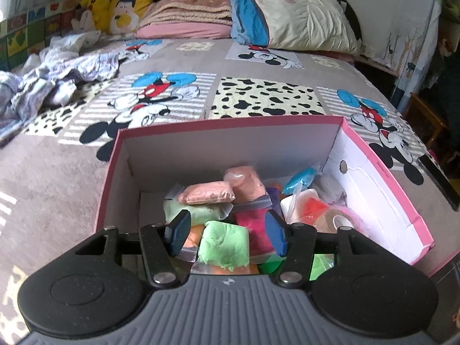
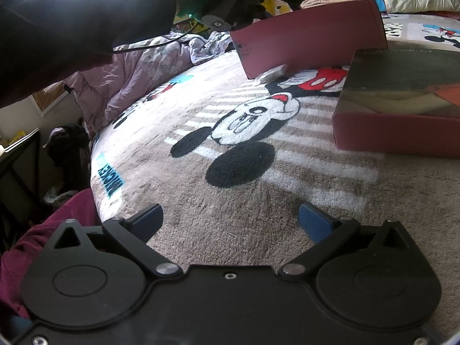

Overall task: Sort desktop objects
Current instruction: 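Lower green packet into the shoebox and open left gripper, then withdraw left tool up out of the shoebox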

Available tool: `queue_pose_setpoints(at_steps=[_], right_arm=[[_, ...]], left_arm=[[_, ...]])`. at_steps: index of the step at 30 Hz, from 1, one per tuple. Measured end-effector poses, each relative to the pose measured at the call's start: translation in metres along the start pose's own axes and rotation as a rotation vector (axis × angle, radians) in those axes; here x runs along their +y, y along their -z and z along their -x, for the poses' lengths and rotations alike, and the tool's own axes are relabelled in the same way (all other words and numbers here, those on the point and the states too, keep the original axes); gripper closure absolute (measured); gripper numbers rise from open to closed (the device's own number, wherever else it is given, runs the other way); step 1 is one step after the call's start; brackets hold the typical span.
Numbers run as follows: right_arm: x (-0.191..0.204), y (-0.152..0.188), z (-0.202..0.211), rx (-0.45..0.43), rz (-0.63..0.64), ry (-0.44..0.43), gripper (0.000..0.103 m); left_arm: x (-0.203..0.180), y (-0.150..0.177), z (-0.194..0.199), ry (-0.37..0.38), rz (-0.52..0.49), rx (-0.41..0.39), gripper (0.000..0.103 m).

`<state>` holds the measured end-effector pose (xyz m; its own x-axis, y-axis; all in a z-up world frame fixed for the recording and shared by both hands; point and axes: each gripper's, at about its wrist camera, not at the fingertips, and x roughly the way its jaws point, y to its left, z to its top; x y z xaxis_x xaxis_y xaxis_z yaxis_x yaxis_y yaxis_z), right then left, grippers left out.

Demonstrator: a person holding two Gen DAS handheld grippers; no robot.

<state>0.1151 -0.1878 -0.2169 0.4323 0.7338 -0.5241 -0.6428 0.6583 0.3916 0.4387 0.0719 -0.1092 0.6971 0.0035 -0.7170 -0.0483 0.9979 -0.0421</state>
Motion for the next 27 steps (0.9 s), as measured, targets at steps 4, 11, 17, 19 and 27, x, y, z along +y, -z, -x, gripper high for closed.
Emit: queue_pose_setpoints(at_steps=[4, 11, 17, 19, 27], right_arm=[[0.003, 0.001, 0.0, 0.0, 0.007, 0.018, 0.001], [0.007, -0.004, -0.003, 0.021, -0.018, 0.058, 0.001], [0.006, -0.008, -0.004, 0.024, -0.074, 0.076, 0.001], [0.003, -0.009, -0.004, 0.016, -0.126, 0.076, 0.001], [0.003, -0.01, -0.003, 0.013, -0.14, 0.076, 0.001]], left_arm=[[-0.002, 0.0, 0.009, -0.01, -0.019, -0.014, 0.048], [-0.001, 0.003, 0.026, -0.007, -0.038, -0.034, 0.048], [-0.002, 0.01, 0.044, 0.006, -0.063, -0.059, 0.048], [-0.003, 0.013, 0.05, 0.014, -0.066, -0.069, 0.048], [0.001, 0.029, 0.075, 0.049, -0.07, -0.1, 0.048]])
